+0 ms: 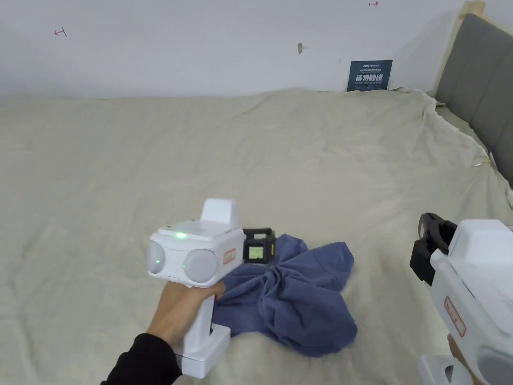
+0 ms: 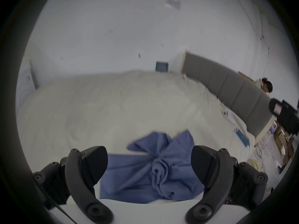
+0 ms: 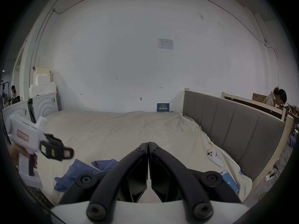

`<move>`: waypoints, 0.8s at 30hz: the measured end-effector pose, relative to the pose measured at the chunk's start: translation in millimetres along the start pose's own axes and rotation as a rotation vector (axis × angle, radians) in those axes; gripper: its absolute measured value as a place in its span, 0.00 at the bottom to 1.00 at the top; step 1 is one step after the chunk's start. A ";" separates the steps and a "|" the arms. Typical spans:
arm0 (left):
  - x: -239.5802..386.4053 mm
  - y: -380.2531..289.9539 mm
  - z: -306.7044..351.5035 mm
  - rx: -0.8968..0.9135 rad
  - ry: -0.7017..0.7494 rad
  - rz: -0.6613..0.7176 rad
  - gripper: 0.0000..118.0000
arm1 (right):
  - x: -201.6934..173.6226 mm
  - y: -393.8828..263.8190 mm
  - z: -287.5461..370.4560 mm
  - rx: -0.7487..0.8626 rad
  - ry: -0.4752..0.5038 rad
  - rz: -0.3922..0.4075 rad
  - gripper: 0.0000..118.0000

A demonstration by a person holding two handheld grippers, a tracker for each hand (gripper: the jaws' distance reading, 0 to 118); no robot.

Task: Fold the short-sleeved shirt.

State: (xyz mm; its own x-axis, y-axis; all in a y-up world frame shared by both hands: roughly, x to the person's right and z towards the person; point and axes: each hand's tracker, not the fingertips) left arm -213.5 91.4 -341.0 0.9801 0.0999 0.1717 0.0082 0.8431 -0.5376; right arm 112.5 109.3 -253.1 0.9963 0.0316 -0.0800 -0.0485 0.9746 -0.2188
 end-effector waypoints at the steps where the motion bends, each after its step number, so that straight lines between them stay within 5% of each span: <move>1: -2.9 4.4 10.5 0.039 0.018 -0.008 0.92 | -1.0 2.3 0.7 0.007 0.003 0.001 0.00; 10: -33.0 2.8 60.6 0.339 0.248 -0.092 0.86 | -9.6 19.5 7.2 0.067 0.021 0.007 0.00; 15: -44.3 -15.2 70.9 0.432 0.285 -0.055 0.48 | -13.5 22.1 8.9 0.088 0.027 0.011 0.00; 17: -43.1 -20.8 75.2 0.462 0.300 -0.048 0.45 | -15.0 22.3 9.9 0.091 0.028 0.010 0.00; 21: -46.3 -29.0 78.4 0.501 0.309 -0.060 0.06 | -16.8 21.7 10.4 0.098 0.029 0.009 0.00; 24: -49.1 -29.6 78.2 0.503 0.288 -0.055 0.00 | -16.9 21.2 10.1 0.098 0.029 0.007 0.00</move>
State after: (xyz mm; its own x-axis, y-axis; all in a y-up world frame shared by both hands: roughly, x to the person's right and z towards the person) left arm -277.4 102.8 -269.0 0.9959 -0.0398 -0.0813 0.0346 0.9973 -0.0644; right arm 95.3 131.7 -246.5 0.9934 0.0334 -0.1099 -0.0468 0.9914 -0.1220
